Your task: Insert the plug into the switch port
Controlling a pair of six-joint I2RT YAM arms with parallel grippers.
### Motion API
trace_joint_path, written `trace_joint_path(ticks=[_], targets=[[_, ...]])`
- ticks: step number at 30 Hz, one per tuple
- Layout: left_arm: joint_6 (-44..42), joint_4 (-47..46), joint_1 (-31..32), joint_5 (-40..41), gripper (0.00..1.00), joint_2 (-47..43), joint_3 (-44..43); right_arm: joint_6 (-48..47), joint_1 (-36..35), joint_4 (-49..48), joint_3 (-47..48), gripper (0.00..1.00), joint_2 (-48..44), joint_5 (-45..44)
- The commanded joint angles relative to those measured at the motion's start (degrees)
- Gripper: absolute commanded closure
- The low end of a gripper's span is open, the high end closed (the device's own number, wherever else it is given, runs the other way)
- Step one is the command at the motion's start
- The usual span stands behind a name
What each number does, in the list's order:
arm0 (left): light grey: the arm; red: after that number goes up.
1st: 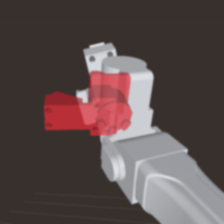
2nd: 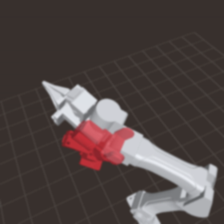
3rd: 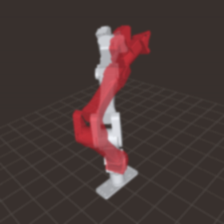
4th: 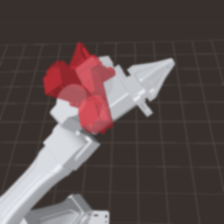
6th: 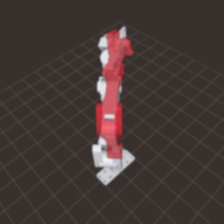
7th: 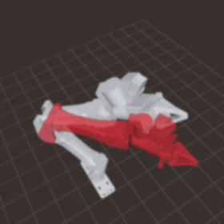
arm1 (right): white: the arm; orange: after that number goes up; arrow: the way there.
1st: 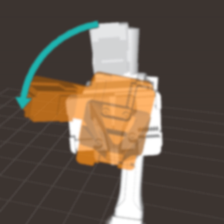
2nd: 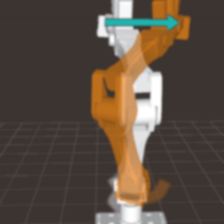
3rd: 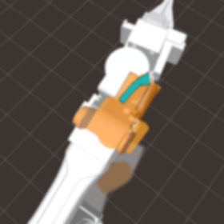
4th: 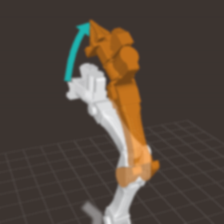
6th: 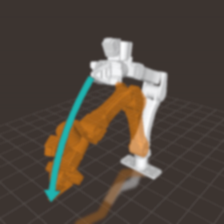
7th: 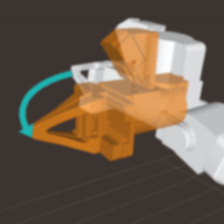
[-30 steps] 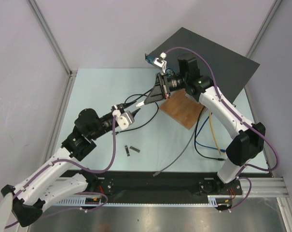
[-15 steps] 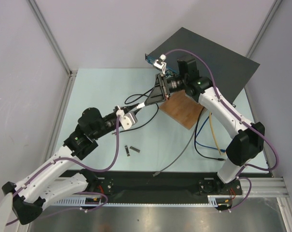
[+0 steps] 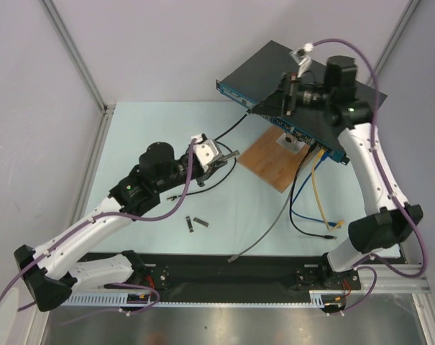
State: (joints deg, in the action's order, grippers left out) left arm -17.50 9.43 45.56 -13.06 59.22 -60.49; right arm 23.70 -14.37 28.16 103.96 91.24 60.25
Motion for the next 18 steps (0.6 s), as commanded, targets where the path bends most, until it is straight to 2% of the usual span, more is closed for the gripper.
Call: trace_joint_path(ticks=[1,4,6,8,11,18], targets=[[9.0,0.0,2.5,5.9,1.0,3.3,-4.5,-3.2,4.7,1.7,2.0,0.2,-6.2,-6.4],[13.2,0.8,5.6,11.5,1.0,9.1,-8.8,-5.7,10.0,5.1,0.8,0.2,-10.2,-11.5],[15.7,1.6,8.0,18.5,1.0,14.1,-11.7,-6.2,13.4,6.8,-0.4,0.19,-13.1,-13.7],[17.1,2.5,8.7,22.4,1.0,17.0,-15.8,-6.3,19.0,8.7,-1.6,0.19,-14.9,-15.0],[21.3,1.8,10.0,27.0,1.0,21.8,-19.3,-6.7,26.0,11.5,-3.1,0.19,-18.3,-16.6],[22.9,-4.5,12.0,32.8,1.0,26.2,-20.7,-8.5,41.5,22.3,-5.7,0.18,-22.6,-15.8]])
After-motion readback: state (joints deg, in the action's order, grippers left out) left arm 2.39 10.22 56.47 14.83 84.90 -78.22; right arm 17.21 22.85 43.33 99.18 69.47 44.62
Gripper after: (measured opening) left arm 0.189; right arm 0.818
